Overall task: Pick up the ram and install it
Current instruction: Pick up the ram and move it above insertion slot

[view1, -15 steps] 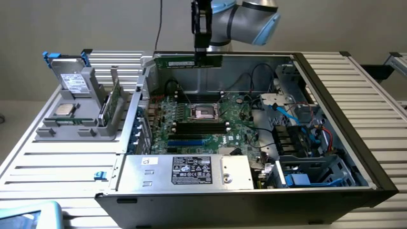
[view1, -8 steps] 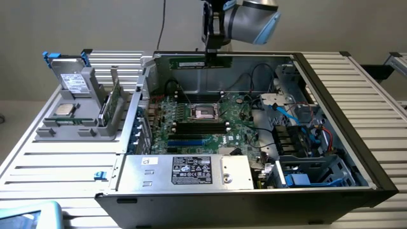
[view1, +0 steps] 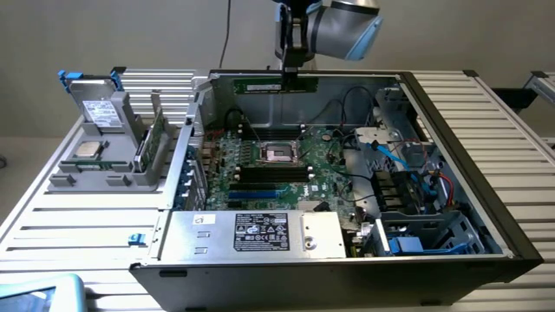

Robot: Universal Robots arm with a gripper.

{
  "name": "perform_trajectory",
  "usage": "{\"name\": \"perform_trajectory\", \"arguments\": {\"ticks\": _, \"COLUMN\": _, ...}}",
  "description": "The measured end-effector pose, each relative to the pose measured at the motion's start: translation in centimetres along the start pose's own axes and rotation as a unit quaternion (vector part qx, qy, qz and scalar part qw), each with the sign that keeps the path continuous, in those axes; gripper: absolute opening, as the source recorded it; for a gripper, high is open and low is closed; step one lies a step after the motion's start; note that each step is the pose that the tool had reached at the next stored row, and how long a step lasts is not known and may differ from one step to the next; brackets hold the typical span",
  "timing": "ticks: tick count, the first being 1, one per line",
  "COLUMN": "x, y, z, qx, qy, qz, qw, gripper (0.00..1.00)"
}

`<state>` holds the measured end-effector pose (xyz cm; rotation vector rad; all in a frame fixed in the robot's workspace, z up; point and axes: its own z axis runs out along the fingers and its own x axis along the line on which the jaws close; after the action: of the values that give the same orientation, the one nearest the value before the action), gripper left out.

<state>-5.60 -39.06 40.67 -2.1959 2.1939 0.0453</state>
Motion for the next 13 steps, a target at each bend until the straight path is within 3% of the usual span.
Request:
{"name": "perform_trajectory", "arguments": {"ticks": 4, "x": -0.15, "y": 0.01, "z": 0.2, "qx": 0.0002, "qy": 0.0011, "qz": 0.005, "qw": 1.0, "gripper": 0.13}}
{"name": "perform_trajectory", "arguments": {"ticks": 9, "x": -0.69, "y": -0.01, "z": 0.38, "qx": 0.0003, "qy": 0.0053, "qz": 0.006, "qw": 1.0, "gripper": 0.13}}
{"name": "perform_trajectory", "arguments": {"ticks": 13, "x": -0.7, "y": -0.03, "z": 0.38, "qx": -0.0001, "qy": 0.0055, "qz": 0.006, "qw": 1.0, "gripper": 0.13}}
